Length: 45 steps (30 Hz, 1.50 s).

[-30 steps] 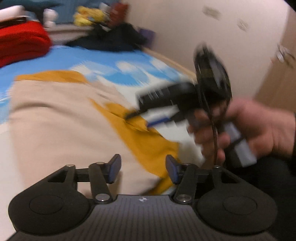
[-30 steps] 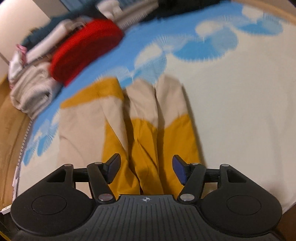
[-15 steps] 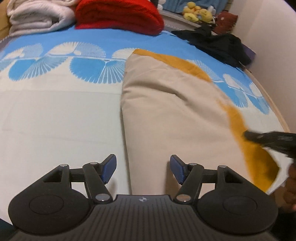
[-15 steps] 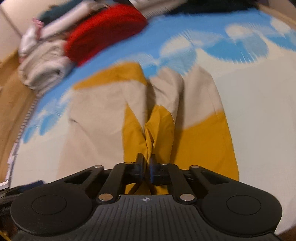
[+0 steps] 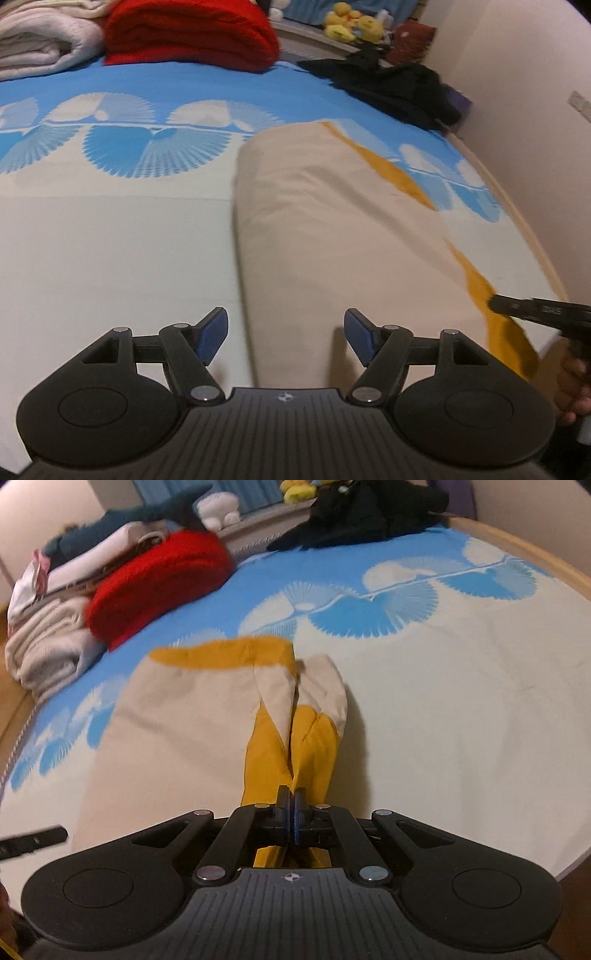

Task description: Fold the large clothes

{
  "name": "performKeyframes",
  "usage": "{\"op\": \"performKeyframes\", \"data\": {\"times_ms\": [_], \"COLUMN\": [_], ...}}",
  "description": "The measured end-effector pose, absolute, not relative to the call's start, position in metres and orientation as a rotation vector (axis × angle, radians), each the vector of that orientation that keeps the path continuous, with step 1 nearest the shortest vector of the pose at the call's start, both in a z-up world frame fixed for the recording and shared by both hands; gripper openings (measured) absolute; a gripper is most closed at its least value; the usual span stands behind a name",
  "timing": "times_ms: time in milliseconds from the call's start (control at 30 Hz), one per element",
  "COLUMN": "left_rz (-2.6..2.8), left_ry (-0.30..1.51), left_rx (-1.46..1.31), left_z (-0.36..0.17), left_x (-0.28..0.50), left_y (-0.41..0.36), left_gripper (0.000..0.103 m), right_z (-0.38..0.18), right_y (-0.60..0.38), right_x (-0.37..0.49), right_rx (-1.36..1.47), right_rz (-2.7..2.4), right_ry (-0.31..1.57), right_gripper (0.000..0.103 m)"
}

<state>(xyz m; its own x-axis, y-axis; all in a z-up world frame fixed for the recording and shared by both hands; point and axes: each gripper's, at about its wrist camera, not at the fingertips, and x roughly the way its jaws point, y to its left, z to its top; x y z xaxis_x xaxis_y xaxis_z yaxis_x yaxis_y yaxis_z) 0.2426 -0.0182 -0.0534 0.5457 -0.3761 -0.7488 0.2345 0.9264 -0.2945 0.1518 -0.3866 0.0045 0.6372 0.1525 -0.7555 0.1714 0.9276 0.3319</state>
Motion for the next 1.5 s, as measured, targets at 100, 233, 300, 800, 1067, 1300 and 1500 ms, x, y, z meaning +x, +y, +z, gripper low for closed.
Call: {"op": "performKeyframes", "data": {"times_ms": [100,233,300,800,1067,1300,1500], "left_rz": [-0.457,-0.404,-0.417,-0.616,-0.499,-0.437,-0.392], "left_ry": [0.981,1.159,1.155,1.161,1.108,1.118,1.264], "left_rx": [-0.17,0.007,-0.007,0.195,-0.124,-0.323,-0.662], "left_z": [-0.057,-0.104,-0.101,-0.094,-0.062,-0.061,-0.122], "left_x": [0.237,0.239,0.24,0.221,0.255,0.327,0.394], "left_y": [-0.015,-0.027,-0.025,-0.051,-0.011,0.009,0.022], "left_gripper": [0.074,0.073,0.074,0.077,0.077,0.086,0.086], "right_z": [0.004,-0.009,-0.025,-0.019,-0.022,-0.044,-0.042], "right_y": [-0.385,-0.383,-0.378,-0.368,-0.385,-0.37,-0.375], "right_x": [0.153,0.168,0.178,0.172,0.174,0.187,0.191], "right_rx": [0.38,0.349,0.326,0.257,0.474,0.378,0.429], "right_rz": [0.017,0.013,0.027,-0.001,0.012,-0.021,-0.057], "right_ry": [0.889,0.961,1.052,1.036,1.036,1.183,1.139], "right_gripper": [0.001,0.001,0.001,0.005,0.064,0.063,0.065]}}
